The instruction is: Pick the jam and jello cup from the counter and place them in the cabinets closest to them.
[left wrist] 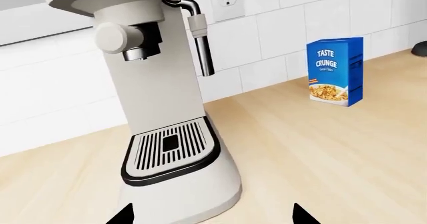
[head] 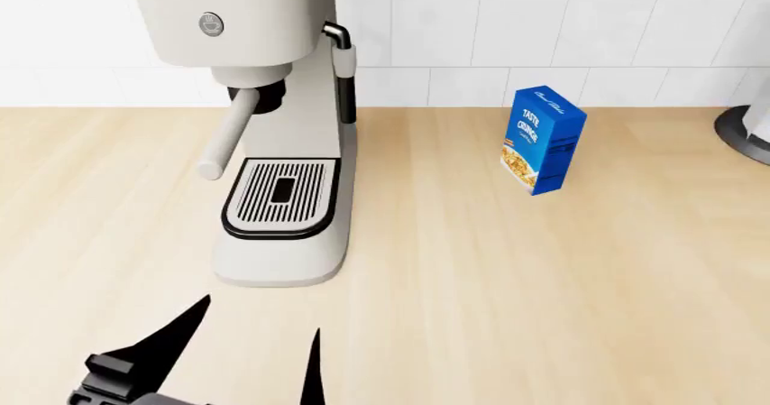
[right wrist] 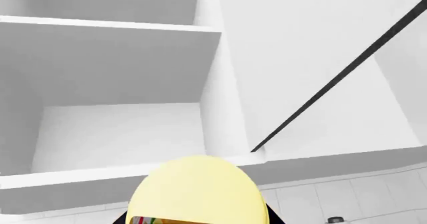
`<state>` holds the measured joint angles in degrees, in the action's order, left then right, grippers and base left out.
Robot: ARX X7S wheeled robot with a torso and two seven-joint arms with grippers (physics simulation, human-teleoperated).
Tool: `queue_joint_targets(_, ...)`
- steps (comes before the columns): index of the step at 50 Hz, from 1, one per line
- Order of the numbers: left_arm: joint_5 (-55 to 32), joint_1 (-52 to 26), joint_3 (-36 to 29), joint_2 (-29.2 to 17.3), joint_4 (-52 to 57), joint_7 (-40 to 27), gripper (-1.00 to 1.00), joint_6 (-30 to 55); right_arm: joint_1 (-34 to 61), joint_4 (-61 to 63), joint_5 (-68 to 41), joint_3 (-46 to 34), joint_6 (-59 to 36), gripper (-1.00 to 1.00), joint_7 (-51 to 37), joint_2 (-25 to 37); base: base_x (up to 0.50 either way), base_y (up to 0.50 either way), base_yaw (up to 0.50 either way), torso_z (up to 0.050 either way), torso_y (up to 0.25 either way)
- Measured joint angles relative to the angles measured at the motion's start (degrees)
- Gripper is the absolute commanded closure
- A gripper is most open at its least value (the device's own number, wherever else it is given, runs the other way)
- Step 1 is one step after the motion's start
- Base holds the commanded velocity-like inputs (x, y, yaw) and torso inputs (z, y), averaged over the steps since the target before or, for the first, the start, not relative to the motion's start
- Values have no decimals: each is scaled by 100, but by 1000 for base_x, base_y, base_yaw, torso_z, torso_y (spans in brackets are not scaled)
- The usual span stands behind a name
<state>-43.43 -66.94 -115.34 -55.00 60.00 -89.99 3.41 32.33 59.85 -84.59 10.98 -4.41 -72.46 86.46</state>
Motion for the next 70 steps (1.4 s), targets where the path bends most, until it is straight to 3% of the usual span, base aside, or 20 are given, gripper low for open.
queue_joint_targets(3, 11, -6, -16, 0, 0, 0, -100, -8, 36, 4, -295, 365, -209, 100, -8, 11, 0, 0, 0, 0, 0)
queue_joint_targets(6, 15, -10, -22, 6, 0, 0, -100, -9, 681, -24, -756, 51, -829, 100, -414, -497, 0, 0, 0, 0, 0)
queue_joint_targets(9, 6, -20, -21, 16, 0, 0, -100, -7, 1714, -109, -1058, -879, -1229, 100, -771, -958, 0, 0, 0, 0, 0)
queue_joint_targets(18, -30, -27, 21, 58, 0, 0, -100, 17, 5962, -470, -1409, -4348, -1635, 100, -1361, -1974, 0, 0, 0, 0, 0)
queue_joint_targets(24, -33, 13, 66, 85, 0, 0, -100, 37, 7689, -759, -1458, -5686, -1688, 100, -1538, -2529, 0, 0, 0, 0, 2)
queue_joint_targets(30, -11, 59, 94, 91, 0, 0, -100, 39, 8750, -1056, -1438, -6535, -1695, 100, -1629, -3009, 0, 0, 0, 0, 0)
queue_joint_targets(41, 39, 137, 129, 96, 0, 0, -100, 39, 9483, -2023, -981, -7368, -1846, 100, -1368, -3835, 0, 0, 0, 0, 0)
queue_joint_targets(54, 136, 354, 204, 146, 0, 0, -100, 95, 9425, -3956, -367, -7953, -2040, 100, -418, -4780, 0, 0, 0, 0, 0)
queue_joint_targets(70, 210, 362, 125, 106, 0, 0, -100, 68, 9236, -6458, -848, -7717, -2287, 100, 1049, -5684, 4, 0, 1, 0, 0)
